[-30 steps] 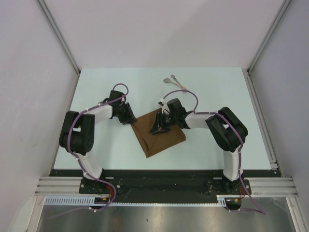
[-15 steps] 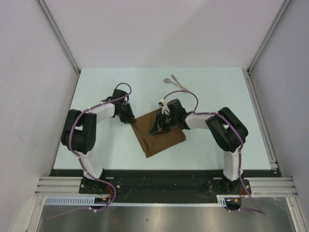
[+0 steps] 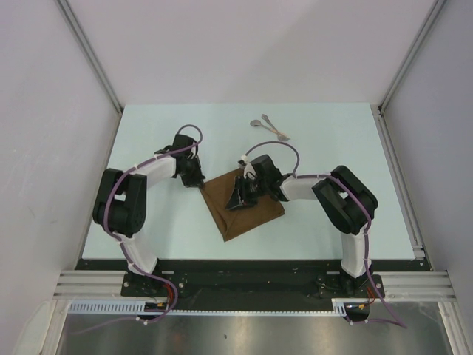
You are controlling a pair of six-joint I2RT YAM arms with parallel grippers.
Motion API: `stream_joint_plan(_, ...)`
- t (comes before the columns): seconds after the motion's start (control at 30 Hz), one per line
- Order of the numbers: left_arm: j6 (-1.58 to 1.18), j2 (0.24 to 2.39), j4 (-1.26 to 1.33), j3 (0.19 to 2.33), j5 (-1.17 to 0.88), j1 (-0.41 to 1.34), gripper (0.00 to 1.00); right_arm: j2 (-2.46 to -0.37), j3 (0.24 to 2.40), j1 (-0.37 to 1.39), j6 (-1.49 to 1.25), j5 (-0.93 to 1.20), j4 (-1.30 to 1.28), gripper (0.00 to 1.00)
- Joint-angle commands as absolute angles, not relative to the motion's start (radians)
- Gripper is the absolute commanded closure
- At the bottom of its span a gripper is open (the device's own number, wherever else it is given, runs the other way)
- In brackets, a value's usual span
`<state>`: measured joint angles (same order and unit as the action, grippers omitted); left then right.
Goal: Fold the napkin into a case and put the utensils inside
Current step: Fold the top corner of the square-folded napkin at the center of the board.
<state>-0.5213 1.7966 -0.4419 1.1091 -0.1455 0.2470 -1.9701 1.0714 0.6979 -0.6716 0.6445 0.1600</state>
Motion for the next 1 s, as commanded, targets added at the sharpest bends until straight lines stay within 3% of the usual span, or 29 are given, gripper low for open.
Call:
stream_joint_plan(0.0, -0.486, 1.735, -0.462, 1.14, -0.114, 0.249, 1.0, -1.948, 1.075, 0.713, -0.69, 0.658, 0.218, 0.65)
stream_joint_plan(0.97, -0.462, 1.824, -0.453, 1.16, -0.127, 0.207, 1.0, -1.993, 1.141, 0.756, -0.721, 0.673, 0.239, 0.65)
